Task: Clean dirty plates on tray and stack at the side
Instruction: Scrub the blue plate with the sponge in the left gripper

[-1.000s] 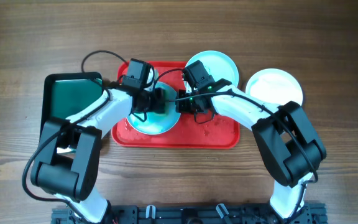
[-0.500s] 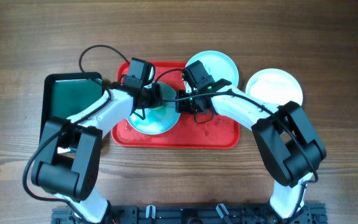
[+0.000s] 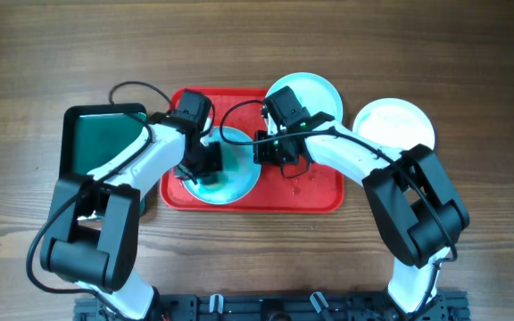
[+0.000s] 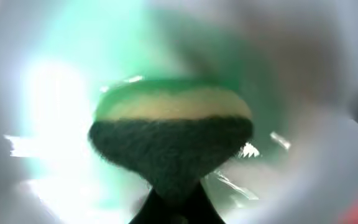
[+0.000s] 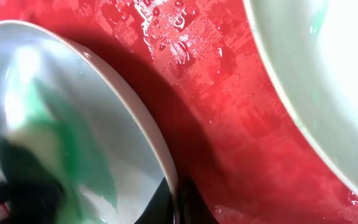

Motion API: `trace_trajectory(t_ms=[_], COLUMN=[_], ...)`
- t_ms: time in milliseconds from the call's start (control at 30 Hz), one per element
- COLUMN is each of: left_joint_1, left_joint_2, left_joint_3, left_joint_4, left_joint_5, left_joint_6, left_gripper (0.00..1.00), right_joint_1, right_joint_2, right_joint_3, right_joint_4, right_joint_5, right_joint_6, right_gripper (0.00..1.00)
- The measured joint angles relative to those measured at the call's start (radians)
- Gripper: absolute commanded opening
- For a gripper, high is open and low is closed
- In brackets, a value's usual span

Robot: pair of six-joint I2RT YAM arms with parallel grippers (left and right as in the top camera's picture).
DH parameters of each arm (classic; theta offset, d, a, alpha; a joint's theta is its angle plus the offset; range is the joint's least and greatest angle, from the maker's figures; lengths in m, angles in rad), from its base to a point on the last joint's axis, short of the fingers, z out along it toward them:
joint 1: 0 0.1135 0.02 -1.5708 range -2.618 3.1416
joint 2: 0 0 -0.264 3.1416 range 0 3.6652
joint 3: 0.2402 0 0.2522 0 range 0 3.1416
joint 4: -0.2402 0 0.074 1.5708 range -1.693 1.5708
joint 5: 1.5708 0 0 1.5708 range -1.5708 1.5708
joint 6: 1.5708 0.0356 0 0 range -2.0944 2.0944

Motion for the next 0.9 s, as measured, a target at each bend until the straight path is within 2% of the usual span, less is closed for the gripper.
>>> trace_trajectory(t_ms=[33,67,167,233,333,433,567,667,800,867,900], left_joint_1=[-0.003,-0.006,-0.012,-0.015,-0.017,-0.020,-0.029,-0.030,-0.010,0.000,-0.004], left_joint_2=[0.004,0.007,0.018,0.020,0.021,0.021,0.015,0.010,0.000,0.000,0.004], left_joint_3=[-0.011,-0.018,-0.028,-0.032,-0.033,-0.033,-0.012,-0.004,0.004,-0.002,-0.009], left_joint_4=[0.007,0.025,0.154,0.243,0.356,0.372,0.227,0.100,0.008,-0.026,-0.028], left_joint_5=[0.117,0.163,0.233,0.210,0.084,-0.098,-0.418,-0.472,-0.268,0.023,0.112], left_joint_6=[0.041,0.054,0.057,0.039,0.002,-0.078,-0.266,-0.322,-0.187,-0.029,0.014], left_gripper=[0.04,0.04,0.04,0.04,0.04,0.04,0.04,0.04,0.04,0.04,0.04], right_joint_1=[0.000,0.000,-0.002,-0.006,-0.007,-0.007,-0.006,0.002,-0.002,-0.003,-0.003], right_joint_2=[0.000,0.000,0.000,0.000,0.000,0.000,0.000,0.004,0.004,0.004,0.004], right_joint_3=[0.000,0.000,0.000,0.000,0.000,0.000,0.000,0.000,0.000,0.000,0.000], right_joint_4=[0.000,0.000,0.000,0.000,0.002,0.003,0.004,0.013,0.008,0.007,0.007], right_joint_5=[-0.001,-0.005,-0.011,-0.011,-0.011,-0.011,-0.016,-0.039,-0.041,-0.040,-0.041], right_joint_6=[-0.004,-0.005,-0.004,-0.004,-0.004,-0.004,-0.004,-0.008,-0.016,-0.016,-0.016], right_gripper=[0.04,0.04,0.04,0.04,0.04,0.04,0.04,0.04,0.04,0.04,0.04])
